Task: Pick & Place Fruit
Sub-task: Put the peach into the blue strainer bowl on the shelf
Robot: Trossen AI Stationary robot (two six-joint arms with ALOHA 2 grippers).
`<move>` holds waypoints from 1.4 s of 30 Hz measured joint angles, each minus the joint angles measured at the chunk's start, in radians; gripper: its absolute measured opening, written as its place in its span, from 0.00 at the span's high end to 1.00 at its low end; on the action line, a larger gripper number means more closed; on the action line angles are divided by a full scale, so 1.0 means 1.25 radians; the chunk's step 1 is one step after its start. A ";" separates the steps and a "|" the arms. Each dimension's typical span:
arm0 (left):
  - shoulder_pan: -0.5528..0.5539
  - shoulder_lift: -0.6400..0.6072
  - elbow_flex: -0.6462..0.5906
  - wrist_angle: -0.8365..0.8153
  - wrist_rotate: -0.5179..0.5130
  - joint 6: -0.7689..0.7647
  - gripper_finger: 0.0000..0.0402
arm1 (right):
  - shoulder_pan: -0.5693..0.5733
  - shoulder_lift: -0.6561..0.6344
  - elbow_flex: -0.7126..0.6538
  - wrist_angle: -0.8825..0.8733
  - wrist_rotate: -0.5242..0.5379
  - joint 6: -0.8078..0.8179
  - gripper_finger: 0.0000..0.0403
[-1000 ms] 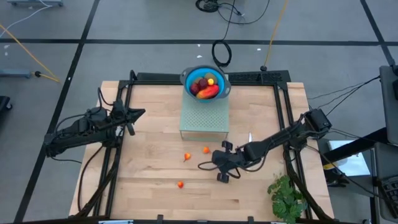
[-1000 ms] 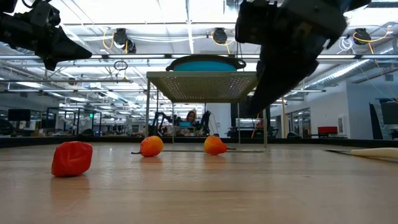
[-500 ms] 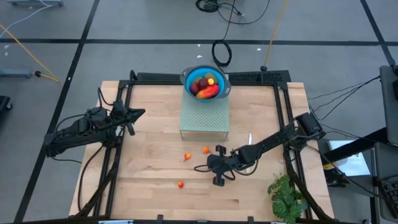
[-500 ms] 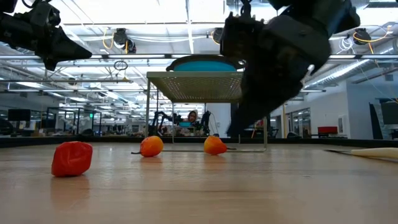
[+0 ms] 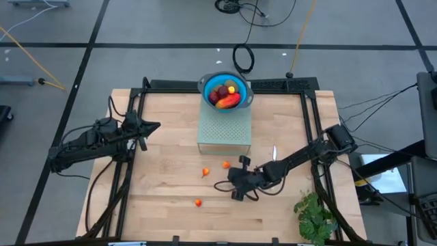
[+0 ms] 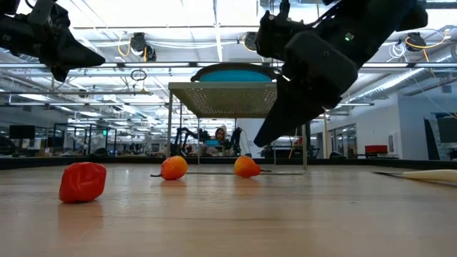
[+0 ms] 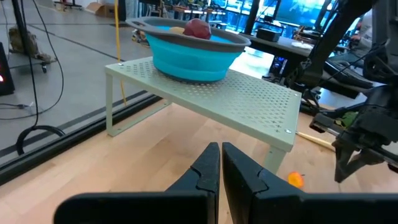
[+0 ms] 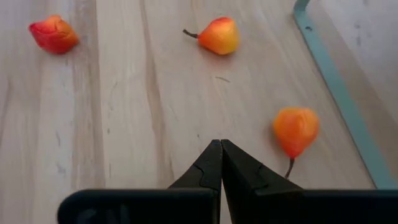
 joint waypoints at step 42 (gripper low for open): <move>0.000 0.000 0.000 0.000 0.068 0.026 0.96 | 0.086 0.104 0.000 0.167 0.480 0.282 0.99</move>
